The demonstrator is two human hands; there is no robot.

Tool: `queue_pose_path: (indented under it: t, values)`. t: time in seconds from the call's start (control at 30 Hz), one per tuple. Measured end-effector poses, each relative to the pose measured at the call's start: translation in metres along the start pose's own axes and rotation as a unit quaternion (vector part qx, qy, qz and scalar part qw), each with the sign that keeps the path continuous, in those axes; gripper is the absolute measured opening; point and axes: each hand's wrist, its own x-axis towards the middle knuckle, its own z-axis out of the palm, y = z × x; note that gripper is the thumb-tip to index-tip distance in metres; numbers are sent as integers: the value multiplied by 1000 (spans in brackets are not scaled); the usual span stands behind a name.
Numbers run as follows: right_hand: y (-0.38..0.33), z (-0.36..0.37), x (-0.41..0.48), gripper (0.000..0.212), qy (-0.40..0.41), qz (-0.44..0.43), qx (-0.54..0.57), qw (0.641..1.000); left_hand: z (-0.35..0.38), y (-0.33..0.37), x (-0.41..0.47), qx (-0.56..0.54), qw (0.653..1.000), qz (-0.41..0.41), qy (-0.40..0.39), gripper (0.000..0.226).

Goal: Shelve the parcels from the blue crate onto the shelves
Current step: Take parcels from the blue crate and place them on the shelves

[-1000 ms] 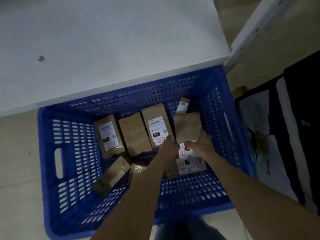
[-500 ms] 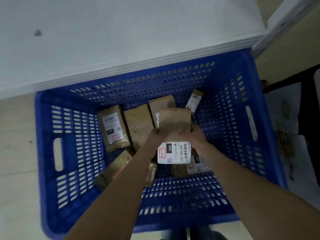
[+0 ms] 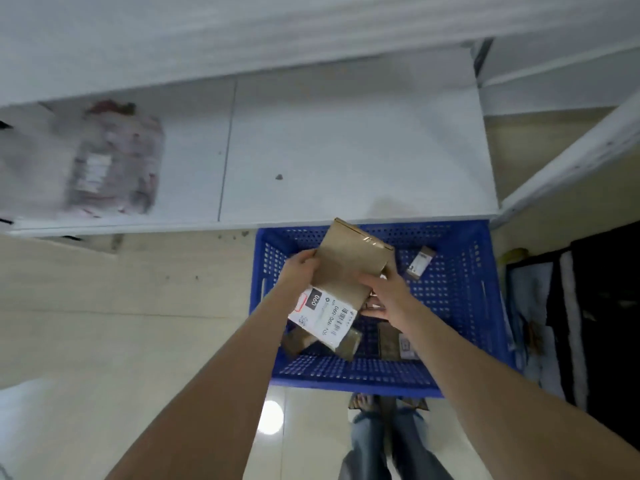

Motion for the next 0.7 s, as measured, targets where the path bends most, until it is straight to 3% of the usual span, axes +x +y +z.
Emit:
queue_pose_path:
  t: [0.17,0.23,0.3,0.4,0.7]
  values:
    - [-46,28,-88,36,-25,-20,134,990,-71,55,-73,-21,995,26,91,26]
    - [-60,34,-117,39,-37,-25,205,978,-90,66,-101,-66,990,27,121,38]
    - [-73,40,-142,42,-39,-30,247,968,-100,72,-127,-100,991,9,91,58]
    - [-88,49,-177,48,-50,-29,278,959,-107,85,-163,-130,991,21,15,41]
    - [-129,50,-269,40,-86,-67,212,971,-139,134,-258,-117,985,129,2,24]
